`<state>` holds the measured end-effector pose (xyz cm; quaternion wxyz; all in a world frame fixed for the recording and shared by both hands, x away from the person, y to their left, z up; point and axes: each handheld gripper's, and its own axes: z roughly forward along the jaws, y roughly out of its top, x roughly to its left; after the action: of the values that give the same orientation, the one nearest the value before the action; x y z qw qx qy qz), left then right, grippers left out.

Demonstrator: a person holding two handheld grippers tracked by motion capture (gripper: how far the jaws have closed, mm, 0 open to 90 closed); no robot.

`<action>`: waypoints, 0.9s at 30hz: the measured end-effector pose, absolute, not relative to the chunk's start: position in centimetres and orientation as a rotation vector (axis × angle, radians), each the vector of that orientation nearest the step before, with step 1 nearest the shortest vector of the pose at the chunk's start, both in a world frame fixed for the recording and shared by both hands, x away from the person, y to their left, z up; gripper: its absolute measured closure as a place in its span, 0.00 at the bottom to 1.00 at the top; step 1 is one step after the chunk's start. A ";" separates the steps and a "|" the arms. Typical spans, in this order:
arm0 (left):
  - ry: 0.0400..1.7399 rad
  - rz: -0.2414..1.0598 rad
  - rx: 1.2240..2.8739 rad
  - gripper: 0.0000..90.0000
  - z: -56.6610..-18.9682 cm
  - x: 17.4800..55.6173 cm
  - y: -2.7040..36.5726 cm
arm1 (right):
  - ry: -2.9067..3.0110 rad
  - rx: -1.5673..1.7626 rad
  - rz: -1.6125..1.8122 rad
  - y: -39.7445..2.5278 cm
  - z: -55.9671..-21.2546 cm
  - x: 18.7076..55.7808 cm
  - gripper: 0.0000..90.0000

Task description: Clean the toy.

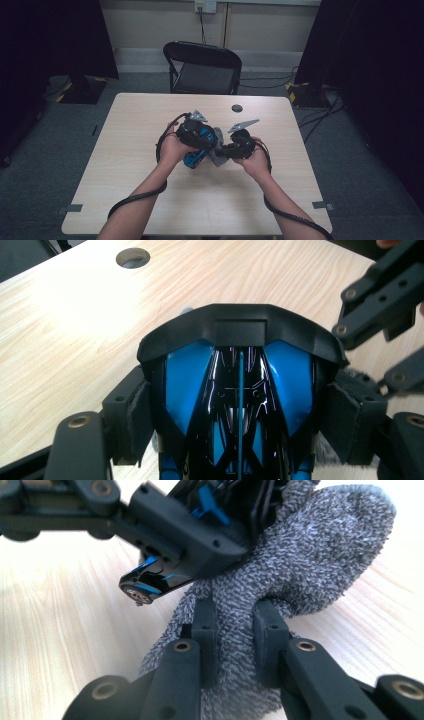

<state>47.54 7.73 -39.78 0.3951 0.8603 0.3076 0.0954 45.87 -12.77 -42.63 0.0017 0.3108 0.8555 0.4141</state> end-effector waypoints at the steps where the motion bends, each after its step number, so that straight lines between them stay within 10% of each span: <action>1: 0.778 0.238 2.183 0.28 -39.7 47.6 7.7 | 2.686 0.976 1.303 -12.7 -42.7 45.8 0.84; 27: 0.826 0.253 2.143 0.28 -39.3 48.7 7.1 | 2.809 0.923 1.314 -9.5 -46.0 44.0 0.84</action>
<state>48.68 7.15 -39.26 0.4035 0.8486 0.3271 0.1002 44.03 -9.54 -45.99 -0.0468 0.2851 0.8672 0.4056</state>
